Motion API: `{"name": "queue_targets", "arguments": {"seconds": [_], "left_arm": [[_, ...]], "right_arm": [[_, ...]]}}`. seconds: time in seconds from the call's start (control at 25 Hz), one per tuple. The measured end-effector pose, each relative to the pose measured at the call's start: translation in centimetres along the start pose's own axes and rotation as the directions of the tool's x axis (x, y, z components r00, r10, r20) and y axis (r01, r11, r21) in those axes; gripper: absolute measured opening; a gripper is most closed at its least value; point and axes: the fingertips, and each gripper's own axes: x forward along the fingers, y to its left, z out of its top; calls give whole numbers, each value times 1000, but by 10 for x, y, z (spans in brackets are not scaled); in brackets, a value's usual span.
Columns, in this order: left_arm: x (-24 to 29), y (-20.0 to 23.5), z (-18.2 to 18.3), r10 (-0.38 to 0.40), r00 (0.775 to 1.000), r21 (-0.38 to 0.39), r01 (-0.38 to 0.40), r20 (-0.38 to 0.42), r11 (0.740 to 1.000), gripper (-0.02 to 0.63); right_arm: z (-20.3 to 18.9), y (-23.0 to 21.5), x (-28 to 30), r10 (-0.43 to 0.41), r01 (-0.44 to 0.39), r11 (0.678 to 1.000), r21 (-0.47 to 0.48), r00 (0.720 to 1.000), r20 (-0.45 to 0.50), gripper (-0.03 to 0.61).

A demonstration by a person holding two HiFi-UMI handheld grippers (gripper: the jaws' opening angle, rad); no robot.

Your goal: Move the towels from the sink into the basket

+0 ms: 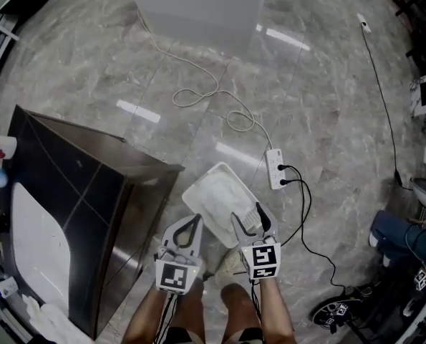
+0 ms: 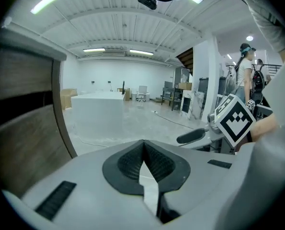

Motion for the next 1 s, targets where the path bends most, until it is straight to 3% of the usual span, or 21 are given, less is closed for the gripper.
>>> {"name": "queue_targets", "arguments": {"seconds": [0.08,0.2,0.32,0.48,0.72,1.0], "left_arm": [[-11,-5,21,-20,1000,76,19,19,997,9],[-25,-10,65,-10,998,57,7,57,998,9],[-39,-15,105,-19,996,109,9,92,994,9],[-65,-15,162,2,991,46,-8,137,999,9],[-110,-18,229,-3,980,161,-30,199,986,9],[-166,-25,294,36,968,158,-77,246,985,9]], "right_arm": [[27,1,-18,-9,10,1000,-6,1000,24,274],[66,1,-44,-22,23,1000,-17,998,62,242],[107,2,-74,-34,36,999,-17,993,111,205],[162,9,-113,-60,66,997,-26,981,186,177],[235,29,-171,-69,84,995,-45,960,272,109],[311,60,-234,-46,85,992,-96,936,349,63]]}}
